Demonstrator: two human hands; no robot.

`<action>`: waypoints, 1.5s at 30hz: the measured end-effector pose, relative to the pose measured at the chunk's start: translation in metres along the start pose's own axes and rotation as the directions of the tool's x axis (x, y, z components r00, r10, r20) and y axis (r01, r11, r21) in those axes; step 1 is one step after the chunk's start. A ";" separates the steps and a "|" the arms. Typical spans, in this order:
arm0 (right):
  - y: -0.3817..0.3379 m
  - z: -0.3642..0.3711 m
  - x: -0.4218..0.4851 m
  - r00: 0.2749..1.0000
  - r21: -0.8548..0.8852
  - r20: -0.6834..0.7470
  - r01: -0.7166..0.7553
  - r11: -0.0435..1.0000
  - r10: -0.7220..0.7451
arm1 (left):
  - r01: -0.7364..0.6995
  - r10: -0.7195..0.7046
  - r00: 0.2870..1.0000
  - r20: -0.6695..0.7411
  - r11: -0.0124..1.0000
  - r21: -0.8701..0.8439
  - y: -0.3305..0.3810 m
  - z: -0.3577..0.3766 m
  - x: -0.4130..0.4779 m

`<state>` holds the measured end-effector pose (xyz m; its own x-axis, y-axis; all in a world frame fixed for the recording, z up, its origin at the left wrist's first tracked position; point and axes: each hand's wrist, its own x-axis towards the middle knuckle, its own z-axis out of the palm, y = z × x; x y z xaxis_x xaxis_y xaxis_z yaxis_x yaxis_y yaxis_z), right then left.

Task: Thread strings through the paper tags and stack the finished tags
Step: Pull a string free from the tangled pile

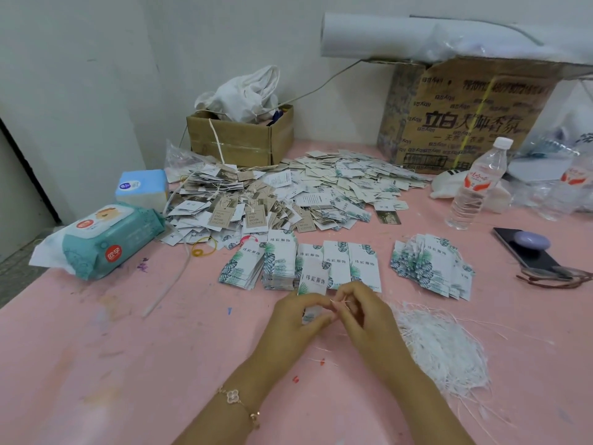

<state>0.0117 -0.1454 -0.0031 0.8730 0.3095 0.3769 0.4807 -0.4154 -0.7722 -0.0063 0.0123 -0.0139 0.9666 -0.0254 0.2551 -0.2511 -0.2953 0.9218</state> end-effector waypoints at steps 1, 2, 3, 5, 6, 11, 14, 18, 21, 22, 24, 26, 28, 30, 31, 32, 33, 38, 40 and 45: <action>0.000 0.000 -0.001 0.999 0.029 -0.030 0.026 0.999 -0.025 | 0.002 -0.002 1.000 0.014 1.000 -0.031 0.001 0.000 0.001; 0.000 0.000 -0.001 0.997 0.065 -0.054 0.053 0.996 -0.050 | 0.001 0.001 1.000 0.027 0.998 -0.069 0.003 -0.001 0.002; 0.000 0.000 -0.001 0.995 0.100 -0.068 0.075 0.992 -0.068 | -0.004 0.007 1.000 0.029 0.996 -0.090 0.005 -0.001 0.002; 0.001 0.001 -0.003 0.994 0.146 -0.076 0.091 0.985 -0.081 | -0.025 0.025 1.000 0.009 0.998 -0.064 0.006 -0.001 0.003; 0.002 0.002 -0.004 0.994 0.149 -0.073 0.092 0.985 -0.082 | -0.039 0.039 0.999 0.010 0.998 -0.054 0.006 -0.001 0.003; 0.005 0.011 -0.007 0.989 -0.003 -0.082 0.120 0.993 -0.120 | -0.083 0.084 0.996 0.032 0.995 -0.047 0.009 -0.003 0.000; 0.002 0.009 -0.004 0.962 0.003 -0.261 0.089 0.996 -0.085 | -0.007 0.003 0.999 -0.036 0.995 -0.096 0.010 -0.005 0.001; 0.003 0.002 0.003 0.867 0.099 -0.497 0.012 0.995 0.039 | 0.052 -0.068 0.991 -0.113 0.989 -0.138 0.008 -0.010 0.007; 0.006 -0.001 0.006 0.831 0.139 -0.547 -0.030 0.990 0.102 | 0.036 -0.063 0.986 -0.156 0.985 -0.167 0.009 -0.014 0.009; 0.006 -0.002 0.006 0.826 0.158 -0.548 -0.048 0.986 0.128 | 0.033 -0.066 0.983 -0.171 0.982 -0.187 0.011 -0.015 0.009; 0.007 -0.003 0.007 0.816 0.212 -0.550 -0.070 0.975 0.178 | 0.020 -0.073 0.972 -0.224 0.973 -0.230 0.014 -0.016 0.009; 0.006 -0.004 0.008 0.812 0.276 -0.542 -0.073 0.958 0.218 | 0.018 -0.102 0.955 -0.280 0.958 -0.286 0.016 -0.019 0.010; 0.004 -0.005 0.009 0.819 0.377 -0.506 -0.071 0.923 0.270 | 0.024 -0.142 0.936 -0.323 0.939 -0.343 0.015 -0.023 0.011; 0.003 -0.007 0.011 0.815 0.514 -0.458 -0.082 0.854 0.354 | 0.023 -0.158 0.919 -0.362 0.936 -0.351 0.012 -0.027 0.012; 0.004 -0.008 0.013 0.805 0.580 -0.437 -0.088 0.810 0.401 | 0.025 -0.167 0.912 -0.374 0.935 -0.355 0.011 -0.028 0.011; 0.004 -0.009 0.014 0.795 0.634 -0.418 -0.090 0.768 0.439 | 0.030 -0.176 0.908 -0.380 0.933 -0.360 0.011 -0.030 0.011; 0.004 -0.010 0.015 0.789 0.676 -0.403 -0.086 0.732 0.464 | 0.036 -0.180 0.908 -0.377 0.933 -0.358 0.011 -0.031 0.011; 0.007 -0.014 0.019 0.818 0.913 -0.220 -0.020 0.408 0.531 | 0.063 -0.136 0.948 -0.287 0.966 -0.250 0.012 -0.026 0.010; 0.006 -0.018 0.019 0.835 0.985 -0.117 0.027 0.172 0.538 | 0.071 -0.129 0.955 -0.269 0.974 -0.215 0.014 -0.024 0.009; 0.002 -0.026 0.021 0.850 0.987 -0.016 0.098 -0.128 0.526 | 0.093 -0.135 0.962 -0.238 0.980 -0.176 0.015 -0.023 0.010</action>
<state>0.0330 -0.1622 0.0168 0.9965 0.0308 -0.0776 -0.0574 0.9278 -0.3686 -0.0015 0.0295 0.0091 0.9512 0.2425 0.1908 -0.1648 -0.1236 0.9786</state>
